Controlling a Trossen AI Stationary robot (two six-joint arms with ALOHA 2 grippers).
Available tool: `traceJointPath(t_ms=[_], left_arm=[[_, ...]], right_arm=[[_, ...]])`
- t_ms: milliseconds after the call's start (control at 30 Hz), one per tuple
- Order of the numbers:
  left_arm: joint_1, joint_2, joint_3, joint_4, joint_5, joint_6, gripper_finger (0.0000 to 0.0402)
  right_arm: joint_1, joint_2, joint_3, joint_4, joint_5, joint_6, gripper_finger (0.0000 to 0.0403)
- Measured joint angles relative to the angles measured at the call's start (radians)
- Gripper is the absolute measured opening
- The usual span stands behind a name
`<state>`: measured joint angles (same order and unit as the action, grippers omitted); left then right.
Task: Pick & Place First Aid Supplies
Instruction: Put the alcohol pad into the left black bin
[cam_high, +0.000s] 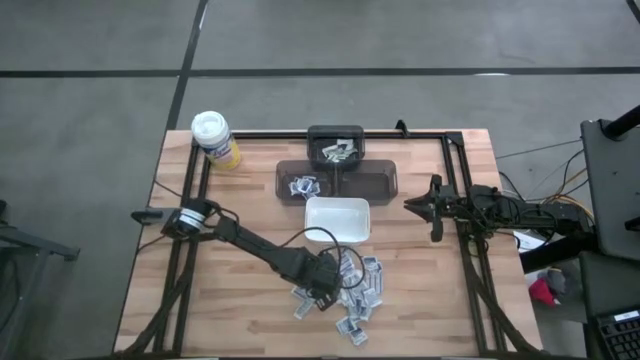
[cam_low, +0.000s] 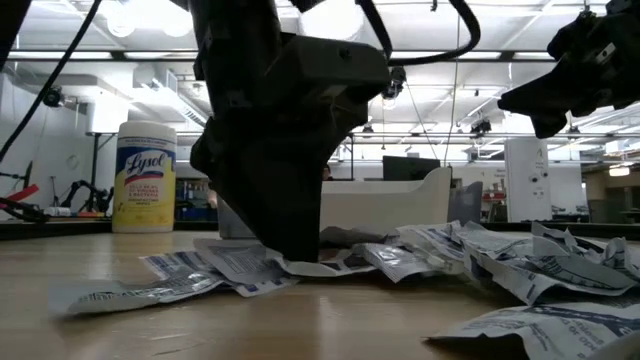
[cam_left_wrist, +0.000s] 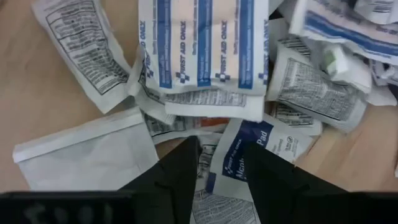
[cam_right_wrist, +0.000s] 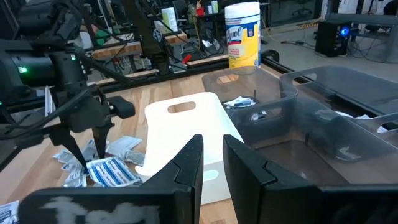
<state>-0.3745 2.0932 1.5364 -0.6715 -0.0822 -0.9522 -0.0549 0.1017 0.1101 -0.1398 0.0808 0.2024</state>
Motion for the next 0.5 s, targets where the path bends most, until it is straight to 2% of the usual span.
traceJointPath(t_ms=[267,500], left_arm=[[0.001,0.002,0.0,-0.009,0.002,-0.018,0.0135],[0.001,0.002,0.0,-0.013,0.0,-0.045,0.0079]], right_arm=[[0.0,0.0,0.0,-0.001,0.0,0.0,0.0059],[0.0,0.0,0.0,-0.002,-0.001,0.0,0.0059]])
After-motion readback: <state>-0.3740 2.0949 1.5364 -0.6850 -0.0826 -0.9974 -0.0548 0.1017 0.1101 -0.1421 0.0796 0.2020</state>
